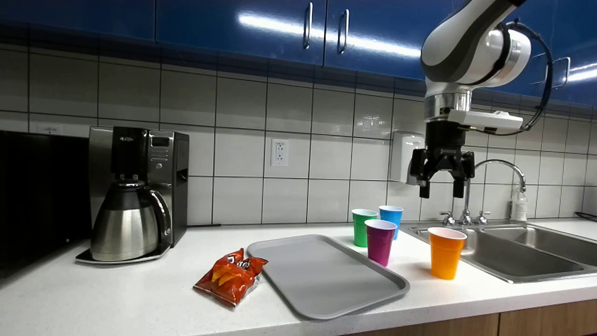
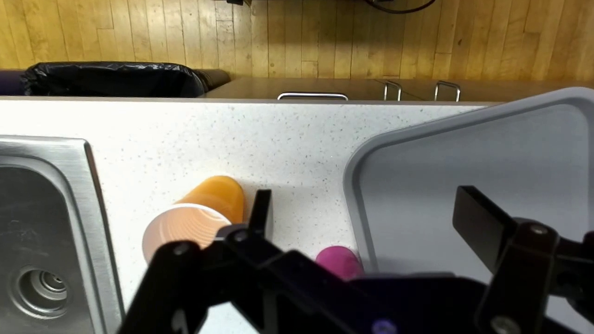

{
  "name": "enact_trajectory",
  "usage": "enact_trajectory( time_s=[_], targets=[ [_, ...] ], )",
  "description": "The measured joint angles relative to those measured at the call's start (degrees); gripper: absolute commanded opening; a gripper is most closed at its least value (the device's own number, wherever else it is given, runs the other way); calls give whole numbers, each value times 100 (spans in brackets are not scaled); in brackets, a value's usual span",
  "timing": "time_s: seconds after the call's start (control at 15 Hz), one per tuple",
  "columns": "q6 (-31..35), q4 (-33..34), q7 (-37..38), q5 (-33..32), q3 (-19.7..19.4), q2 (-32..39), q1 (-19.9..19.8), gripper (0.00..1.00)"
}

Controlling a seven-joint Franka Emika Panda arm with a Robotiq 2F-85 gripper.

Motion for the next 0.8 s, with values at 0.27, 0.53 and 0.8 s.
enact_trajectory(
  time_s=[0.27, 0.53, 0.8],
  targets=[
    [552, 1, 0, 0, 16, 474, 40, 100],
    [1078, 64, 0, 0, 53, 984, 95, 100],
    [1414, 308, 0, 0, 142, 1515, 148, 100]
  ],
)
